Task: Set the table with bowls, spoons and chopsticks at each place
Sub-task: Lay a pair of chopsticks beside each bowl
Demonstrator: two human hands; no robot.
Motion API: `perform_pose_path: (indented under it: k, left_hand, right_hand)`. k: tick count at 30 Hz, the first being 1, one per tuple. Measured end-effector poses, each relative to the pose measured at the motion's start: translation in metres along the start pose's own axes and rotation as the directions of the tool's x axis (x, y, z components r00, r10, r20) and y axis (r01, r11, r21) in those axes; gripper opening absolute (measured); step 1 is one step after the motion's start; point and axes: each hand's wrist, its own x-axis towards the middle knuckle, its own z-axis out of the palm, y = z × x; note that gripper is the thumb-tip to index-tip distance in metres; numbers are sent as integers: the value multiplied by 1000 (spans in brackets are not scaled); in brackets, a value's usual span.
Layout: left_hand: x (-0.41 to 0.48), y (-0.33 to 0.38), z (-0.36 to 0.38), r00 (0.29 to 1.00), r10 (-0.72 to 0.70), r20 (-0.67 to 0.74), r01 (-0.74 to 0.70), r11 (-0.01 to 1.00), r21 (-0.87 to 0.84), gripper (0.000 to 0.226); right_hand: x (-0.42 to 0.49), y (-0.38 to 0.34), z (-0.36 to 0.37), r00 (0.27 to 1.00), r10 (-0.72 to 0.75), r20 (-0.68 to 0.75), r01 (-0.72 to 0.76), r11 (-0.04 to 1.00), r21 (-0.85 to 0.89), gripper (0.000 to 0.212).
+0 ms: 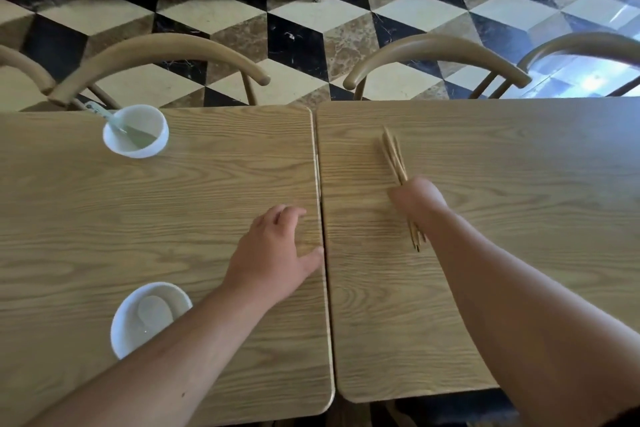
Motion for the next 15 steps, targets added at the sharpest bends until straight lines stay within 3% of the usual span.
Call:
perform_pose_path:
  k: [2, 4, 5, 7, 12, 15]
  left_hand:
    - [-12, -10, -6, 998, -54, 27, 57, 988, -146, 43]
    - [-26, -20, -13, 990, -123, 74, 142, 919, -368, 21]
    - [-33, -25, -17, 985, -146, 97, 175, 863, -473, 17]
    - [-47, -40, -28, 975, -169, 147, 224, 749, -624, 19]
    - [-92, -93, -71, 942, 9, 334, 303, 396, -867, 39]
    - [-121, -132, -99, 938, 14, 346, 317, 369, -874, 38]
  right_hand:
    - [-30, -7, 10, 991, -46, 122, 16, 972, 236, 22]
    - [-72, -14, 25, 949, -120, 291, -94, 775, 625, 14]
    - [-95, -18, 31, 907, -187, 376, -170, 656, 735, 14]
    - [-143, -28, 47, 802, -331, 497, -272, 538, 798, 18]
    - [-242, -75, 99, 557, -552, 620, -402, 474, 783, 29]
    - [-289, -108, 134, 493, -593, 637, -405, 491, 771, 35]
